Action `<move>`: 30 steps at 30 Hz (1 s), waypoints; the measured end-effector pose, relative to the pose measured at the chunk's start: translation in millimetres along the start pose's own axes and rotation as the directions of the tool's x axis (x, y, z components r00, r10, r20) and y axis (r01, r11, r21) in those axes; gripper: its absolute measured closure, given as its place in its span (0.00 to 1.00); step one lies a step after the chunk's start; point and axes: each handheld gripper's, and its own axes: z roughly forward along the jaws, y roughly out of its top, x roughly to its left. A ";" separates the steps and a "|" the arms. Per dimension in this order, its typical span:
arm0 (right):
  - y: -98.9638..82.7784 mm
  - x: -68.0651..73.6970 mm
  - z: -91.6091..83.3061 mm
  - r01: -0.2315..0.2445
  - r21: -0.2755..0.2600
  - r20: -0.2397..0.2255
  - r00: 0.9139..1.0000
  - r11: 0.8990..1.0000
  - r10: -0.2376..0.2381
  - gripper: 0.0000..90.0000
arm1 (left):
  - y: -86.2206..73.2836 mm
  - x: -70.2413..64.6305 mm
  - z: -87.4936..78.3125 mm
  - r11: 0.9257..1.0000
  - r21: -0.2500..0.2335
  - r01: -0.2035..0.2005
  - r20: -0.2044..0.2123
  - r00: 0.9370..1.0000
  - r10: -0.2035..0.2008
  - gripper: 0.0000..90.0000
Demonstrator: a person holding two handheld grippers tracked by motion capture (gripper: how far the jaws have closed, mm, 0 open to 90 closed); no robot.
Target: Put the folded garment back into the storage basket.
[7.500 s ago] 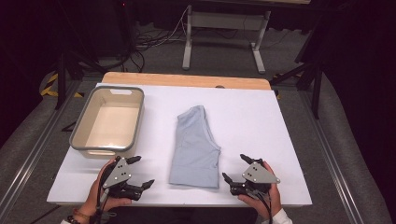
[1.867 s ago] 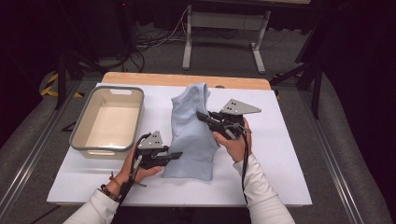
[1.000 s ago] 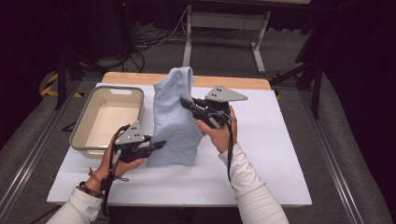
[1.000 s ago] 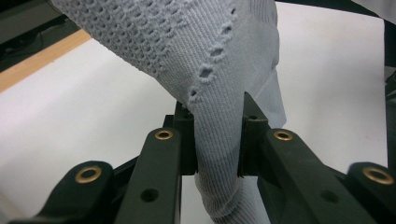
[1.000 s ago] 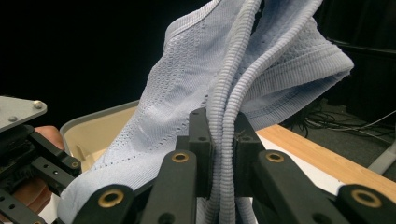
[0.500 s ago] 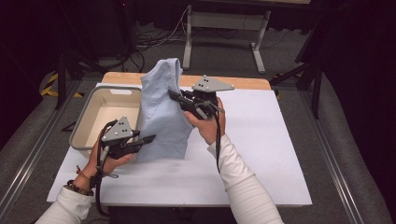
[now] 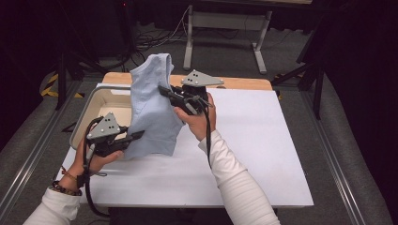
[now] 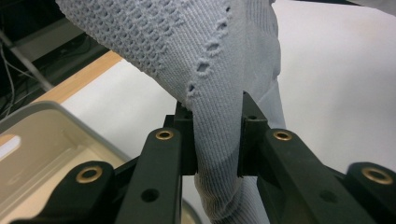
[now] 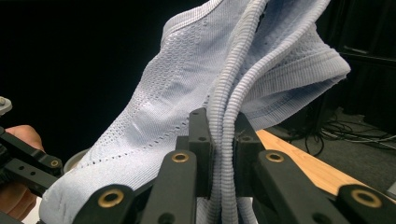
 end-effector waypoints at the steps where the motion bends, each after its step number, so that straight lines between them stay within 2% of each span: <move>1: 0.6 0.4 1.4 0.002 0.000 -0.001 1.000 1.000 -0.002 0.91 | -0.4 2.0 -1.8 1.000 0.001 0.004 -0.005 1.000 -0.003 0.84; 12: 5.4 7.4 27.2 -0.026 0.002 -0.028 0.999 1.000 0.026 0.91 | -5.6 16.7 -22.7 1.000 0.019 0.007 -0.070 0.998 -0.006 0.84; 20: 8.1 16.9 45.3 -0.022 0.013 -0.039 0.999 1.000 0.023 0.91 | -14.0 27.9 -35.1 1.000 0.021 0.023 -0.105 0.994 -0.021 0.85; 30: 16.3 23.5 65.9 -0.032 0.012 -0.047 0.998 0.999 0.032 0.91 | -17.0 43.8 -52.0 0.999 0.006 0.051 -0.156 0.986 -0.049 0.85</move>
